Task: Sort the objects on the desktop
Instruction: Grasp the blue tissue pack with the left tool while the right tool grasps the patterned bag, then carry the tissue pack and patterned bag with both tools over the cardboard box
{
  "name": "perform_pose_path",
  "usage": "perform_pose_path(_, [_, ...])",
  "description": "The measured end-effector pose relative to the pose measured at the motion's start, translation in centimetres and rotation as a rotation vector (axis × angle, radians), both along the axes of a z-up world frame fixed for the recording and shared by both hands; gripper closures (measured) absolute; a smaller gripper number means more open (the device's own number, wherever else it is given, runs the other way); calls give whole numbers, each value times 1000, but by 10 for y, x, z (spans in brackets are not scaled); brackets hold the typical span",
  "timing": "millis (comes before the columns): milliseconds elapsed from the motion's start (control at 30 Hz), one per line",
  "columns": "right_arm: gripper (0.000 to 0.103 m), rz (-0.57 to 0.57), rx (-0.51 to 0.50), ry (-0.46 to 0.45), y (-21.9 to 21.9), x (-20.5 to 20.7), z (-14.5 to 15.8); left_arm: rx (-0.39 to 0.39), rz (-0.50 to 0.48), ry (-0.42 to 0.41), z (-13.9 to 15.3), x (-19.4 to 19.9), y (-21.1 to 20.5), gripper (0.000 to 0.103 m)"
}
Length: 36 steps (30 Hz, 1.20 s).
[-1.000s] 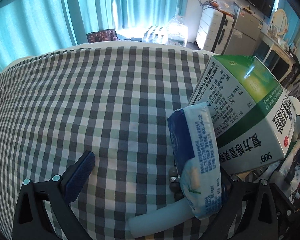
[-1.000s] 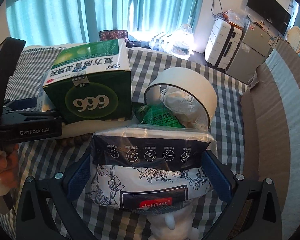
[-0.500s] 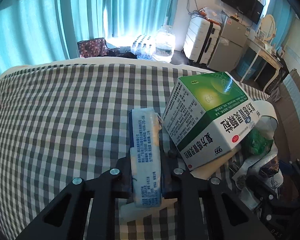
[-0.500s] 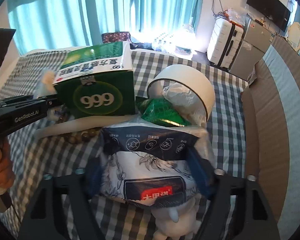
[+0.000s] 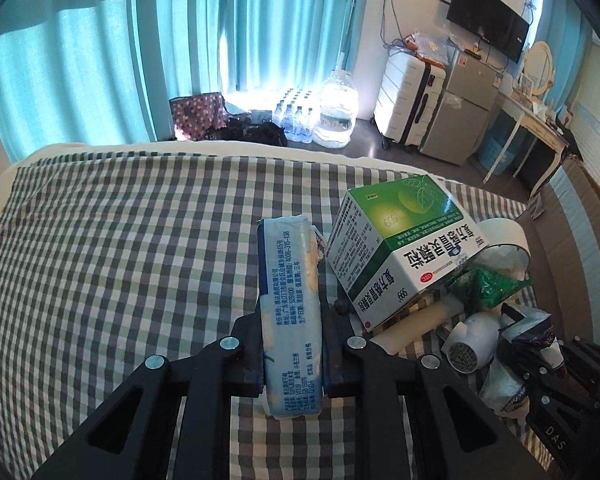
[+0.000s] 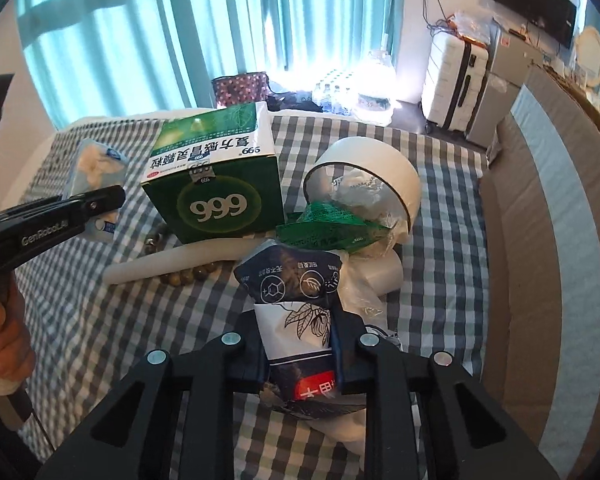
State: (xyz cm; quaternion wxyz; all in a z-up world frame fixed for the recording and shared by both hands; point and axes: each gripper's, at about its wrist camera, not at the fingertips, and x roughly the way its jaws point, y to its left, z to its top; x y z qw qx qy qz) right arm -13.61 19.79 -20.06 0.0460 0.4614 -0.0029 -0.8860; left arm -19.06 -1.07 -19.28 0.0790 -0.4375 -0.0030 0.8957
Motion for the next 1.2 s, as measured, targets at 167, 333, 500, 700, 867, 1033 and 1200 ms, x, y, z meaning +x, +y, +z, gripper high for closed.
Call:
perform_pose_path(167, [82, 14, -16, 18, -4, 10, 8, -2, 15, 24, 18, 10, -1, 84])
perform_pose_path(333, [82, 23, -32, 49, -6, 17, 19, -4, 30, 56, 34, 22, -1, 84])
perform_pose_path(500, [82, 23, -48, 74, -5, 21, 30, 1, 44, 77, 47, 36, -3, 84])
perform_pose_path(700, [82, 36, -54, 110, -5, 29, 49, 6, 51, 84, 61, 52, -9, 84])
perform_pose_path(867, [82, 47, -73, 153, -7, 38, 67, 8, 61, 121, 82, 68, -17, 84])
perform_pose_path(1033, [82, 73, -70, 196, -12, 49, 89, -8, 62, 169, 106, 84, -23, 84])
perform_pose_path(1200, [82, 89, -65, 240, -17, 62, 107, -14, 79, 197, 122, 100, -27, 84])
